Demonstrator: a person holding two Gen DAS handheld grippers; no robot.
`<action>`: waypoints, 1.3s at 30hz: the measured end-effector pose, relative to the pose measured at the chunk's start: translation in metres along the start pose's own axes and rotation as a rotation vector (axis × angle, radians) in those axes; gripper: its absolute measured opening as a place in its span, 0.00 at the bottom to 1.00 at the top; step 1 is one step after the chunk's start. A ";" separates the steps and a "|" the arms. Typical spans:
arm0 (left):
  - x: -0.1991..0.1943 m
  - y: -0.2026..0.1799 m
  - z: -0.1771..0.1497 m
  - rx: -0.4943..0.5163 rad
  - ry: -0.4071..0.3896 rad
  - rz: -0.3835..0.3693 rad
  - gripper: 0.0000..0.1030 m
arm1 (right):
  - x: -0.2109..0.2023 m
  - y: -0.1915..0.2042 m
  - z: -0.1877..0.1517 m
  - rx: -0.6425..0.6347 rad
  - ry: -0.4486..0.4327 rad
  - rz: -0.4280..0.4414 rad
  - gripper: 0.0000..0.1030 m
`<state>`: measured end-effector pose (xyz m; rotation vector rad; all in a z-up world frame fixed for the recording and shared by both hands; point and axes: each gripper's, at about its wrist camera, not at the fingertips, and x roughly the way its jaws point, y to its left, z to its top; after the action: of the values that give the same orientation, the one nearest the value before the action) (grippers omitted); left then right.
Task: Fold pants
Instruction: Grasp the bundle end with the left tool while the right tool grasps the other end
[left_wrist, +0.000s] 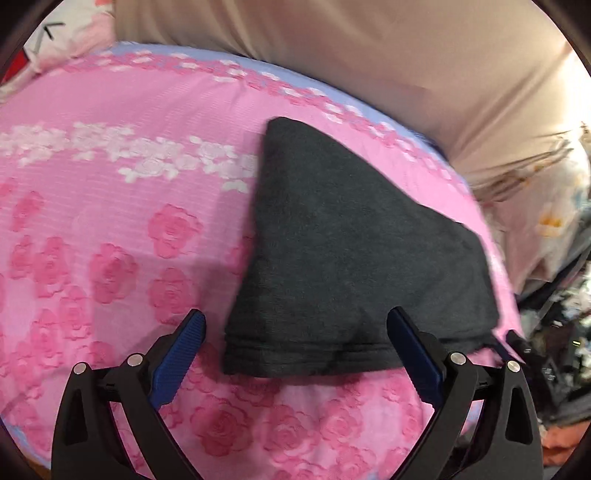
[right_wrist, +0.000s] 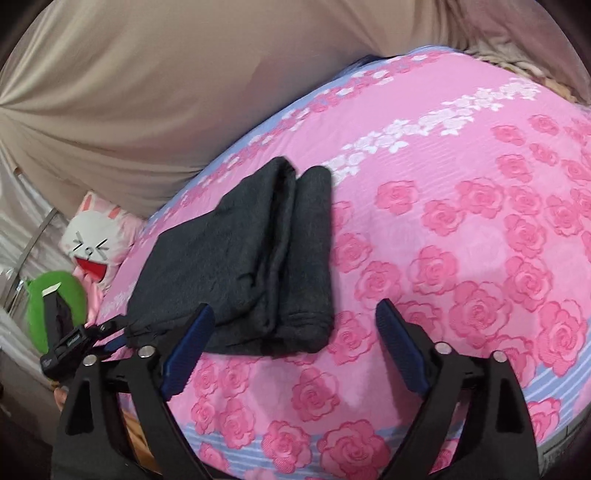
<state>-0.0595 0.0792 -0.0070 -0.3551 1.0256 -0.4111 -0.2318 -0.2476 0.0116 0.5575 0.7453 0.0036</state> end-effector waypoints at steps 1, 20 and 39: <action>0.003 0.000 0.001 0.000 0.018 -0.059 0.95 | 0.003 0.002 0.001 0.004 0.011 0.034 0.87; -0.006 -0.015 0.038 0.007 -0.004 -0.065 0.10 | 0.021 0.057 0.027 -0.071 -0.003 0.029 0.33; -0.002 -0.023 -0.023 0.056 0.028 0.048 0.78 | 0.031 0.037 -0.019 -0.023 0.041 -0.003 0.72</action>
<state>-0.0844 0.0585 -0.0055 -0.2753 1.0460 -0.4020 -0.2141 -0.2002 -0.0020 0.5353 0.7851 0.0211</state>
